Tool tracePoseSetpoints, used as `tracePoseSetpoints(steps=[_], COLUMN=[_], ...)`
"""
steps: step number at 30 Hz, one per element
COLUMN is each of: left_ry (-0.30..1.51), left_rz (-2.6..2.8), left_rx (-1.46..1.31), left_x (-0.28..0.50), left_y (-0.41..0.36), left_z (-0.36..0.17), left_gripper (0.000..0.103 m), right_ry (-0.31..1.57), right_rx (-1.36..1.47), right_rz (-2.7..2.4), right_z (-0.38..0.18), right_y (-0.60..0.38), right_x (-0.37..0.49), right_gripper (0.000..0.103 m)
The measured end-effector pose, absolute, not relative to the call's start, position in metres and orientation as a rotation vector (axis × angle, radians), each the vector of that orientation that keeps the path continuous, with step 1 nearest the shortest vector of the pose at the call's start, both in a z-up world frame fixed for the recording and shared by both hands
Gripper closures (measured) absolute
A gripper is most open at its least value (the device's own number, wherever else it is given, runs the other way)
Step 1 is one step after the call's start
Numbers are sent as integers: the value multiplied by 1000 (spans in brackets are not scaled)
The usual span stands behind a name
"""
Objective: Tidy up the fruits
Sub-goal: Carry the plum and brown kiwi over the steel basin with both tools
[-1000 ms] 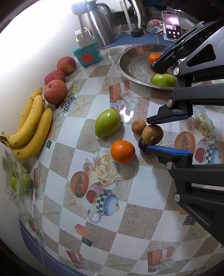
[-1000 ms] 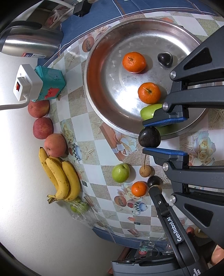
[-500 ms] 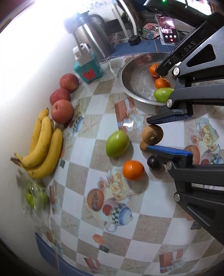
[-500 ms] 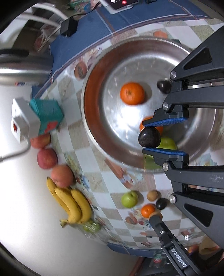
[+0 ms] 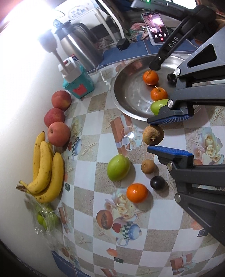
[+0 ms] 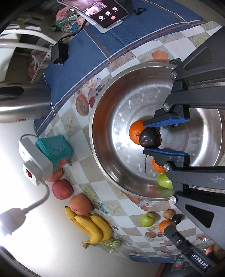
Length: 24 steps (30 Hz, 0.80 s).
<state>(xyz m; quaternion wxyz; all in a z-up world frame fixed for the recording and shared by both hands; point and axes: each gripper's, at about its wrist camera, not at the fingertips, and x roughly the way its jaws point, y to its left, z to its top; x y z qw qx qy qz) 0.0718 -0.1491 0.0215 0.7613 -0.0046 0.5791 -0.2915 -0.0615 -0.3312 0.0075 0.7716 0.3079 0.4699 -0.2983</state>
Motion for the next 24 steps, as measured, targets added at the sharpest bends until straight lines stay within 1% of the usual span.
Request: tracePoseSetpoints(steps=[5, 12, 24], left_ry=[1264, 1220, 1187], left_rz=[-651, -715, -805], left_rx=[12, 76, 140], left_x=[68, 61, 54], left_y=[-162, -194, -232], left_z=[24, 36, 20], left_gripper=[76, 76, 76], right_ry=[993, 953, 968], right_rx=[689, 711, 723], right_rz=[-666, -717, -785], right_z=[9, 13, 5], right_y=[-336, -347, -360], right_x=[-67, -77, -85], right_gripper=[78, 78, 78])
